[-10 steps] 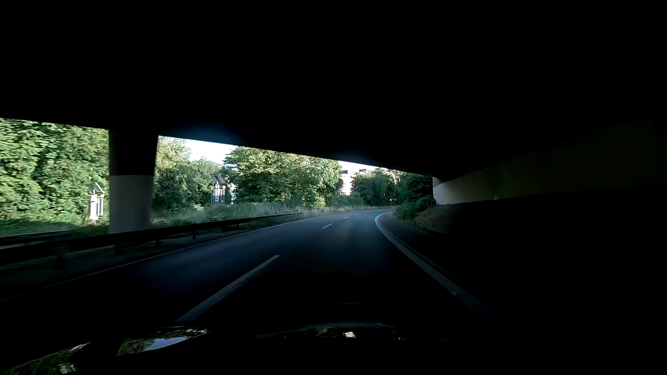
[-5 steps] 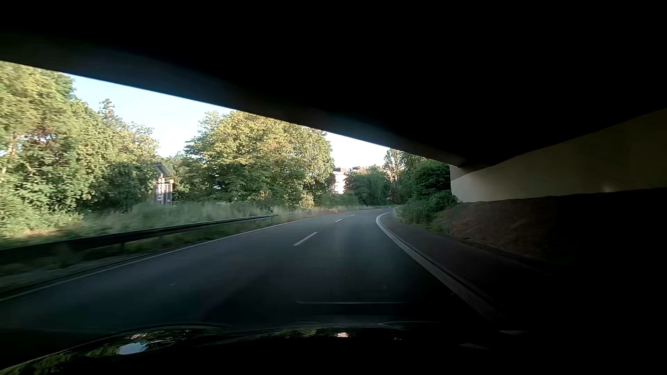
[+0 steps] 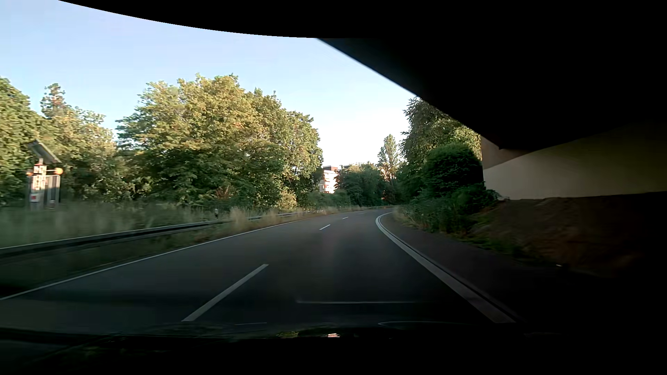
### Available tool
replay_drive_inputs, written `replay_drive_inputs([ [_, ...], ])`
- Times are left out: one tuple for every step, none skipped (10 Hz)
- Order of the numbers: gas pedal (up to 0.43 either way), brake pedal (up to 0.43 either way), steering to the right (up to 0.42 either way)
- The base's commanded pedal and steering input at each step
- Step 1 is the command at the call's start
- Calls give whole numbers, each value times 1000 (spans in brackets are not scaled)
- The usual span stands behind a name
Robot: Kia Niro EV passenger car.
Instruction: Follow the waypoints while adhering to traffic rules and regulations
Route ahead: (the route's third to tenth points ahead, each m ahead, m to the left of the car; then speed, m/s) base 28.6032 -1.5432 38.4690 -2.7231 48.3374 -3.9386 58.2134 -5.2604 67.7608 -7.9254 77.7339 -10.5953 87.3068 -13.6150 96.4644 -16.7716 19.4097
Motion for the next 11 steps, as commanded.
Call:
replay_drive_inputs([
  [130,0,16],
  [130,0,16],
  [130,0,16],
  [130,0,16],
  [130,0,16],
  [130,0,16],
  [130,0,16],
  [130,0,16],
  [130,0,17],
  [130,0,17],
  [130,0,17],
])
